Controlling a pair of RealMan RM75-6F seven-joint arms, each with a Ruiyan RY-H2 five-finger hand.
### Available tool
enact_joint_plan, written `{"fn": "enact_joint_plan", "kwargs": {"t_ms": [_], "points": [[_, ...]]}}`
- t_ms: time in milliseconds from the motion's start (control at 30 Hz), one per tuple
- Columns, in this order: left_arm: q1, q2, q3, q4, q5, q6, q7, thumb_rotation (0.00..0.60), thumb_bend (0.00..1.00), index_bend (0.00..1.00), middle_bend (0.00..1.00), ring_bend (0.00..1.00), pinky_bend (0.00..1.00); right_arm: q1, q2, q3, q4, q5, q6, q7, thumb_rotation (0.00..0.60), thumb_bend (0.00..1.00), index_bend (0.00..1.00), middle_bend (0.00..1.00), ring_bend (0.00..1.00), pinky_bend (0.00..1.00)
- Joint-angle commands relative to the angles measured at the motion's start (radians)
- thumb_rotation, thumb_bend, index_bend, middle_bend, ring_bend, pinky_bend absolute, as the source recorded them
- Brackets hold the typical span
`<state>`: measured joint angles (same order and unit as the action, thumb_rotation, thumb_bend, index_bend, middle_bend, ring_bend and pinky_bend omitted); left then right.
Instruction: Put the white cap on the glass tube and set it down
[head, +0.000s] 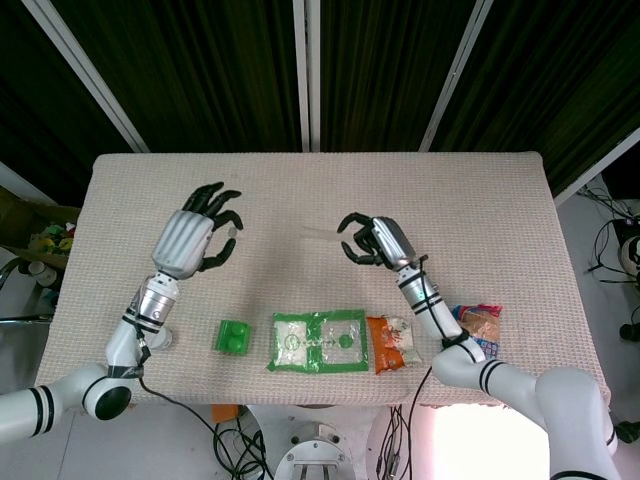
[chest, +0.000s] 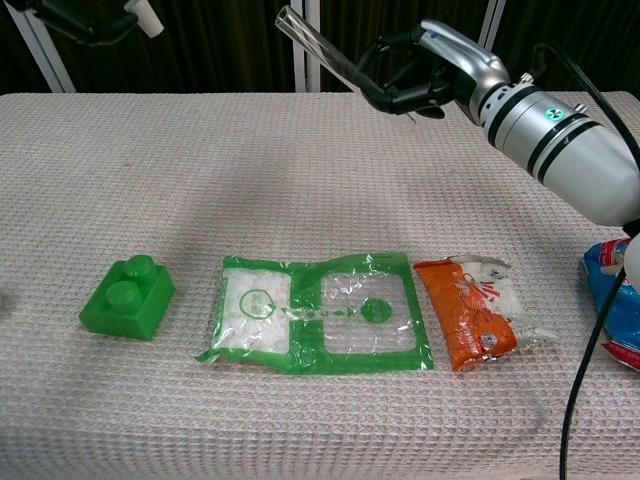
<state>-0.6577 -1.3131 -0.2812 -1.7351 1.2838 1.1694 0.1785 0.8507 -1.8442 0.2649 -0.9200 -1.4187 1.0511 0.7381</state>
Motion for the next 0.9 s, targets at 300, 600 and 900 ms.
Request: {"fn": "enact_joint_plan", "kwargs": {"t_ms": [300,600,900], "points": [[-0.047,-0.034,-0.034,-0.035,-0.011,0.010,0.037,0.599,0.56,0.50,0.16,0.05,0.10,0.031,-0.051,0.033,-0.020,0.033,-0.035,0.032,0.600,0.65,0.97,1.00,1.00,1.00],[-0.054,-0.122,-0.044,0.019,-0.032,0.053,0.008,0.600,0.56,0.50,0.16,0.05,0.10,0.038,-0.079,0.042,0.010,0.037,-0.033,0.065,0.600,0.65,0.97,1.00,1.00,1.00],[-0.055,-0.139,-0.051,0.031,-0.025,0.070,-0.024,0.600,0.56,0.50,0.16,0.05,0.10,0.046,-0.098,0.044,0.033,0.032,-0.030,0.081,0.600,0.65,0.97,1.00,1.00,1.00]]}}
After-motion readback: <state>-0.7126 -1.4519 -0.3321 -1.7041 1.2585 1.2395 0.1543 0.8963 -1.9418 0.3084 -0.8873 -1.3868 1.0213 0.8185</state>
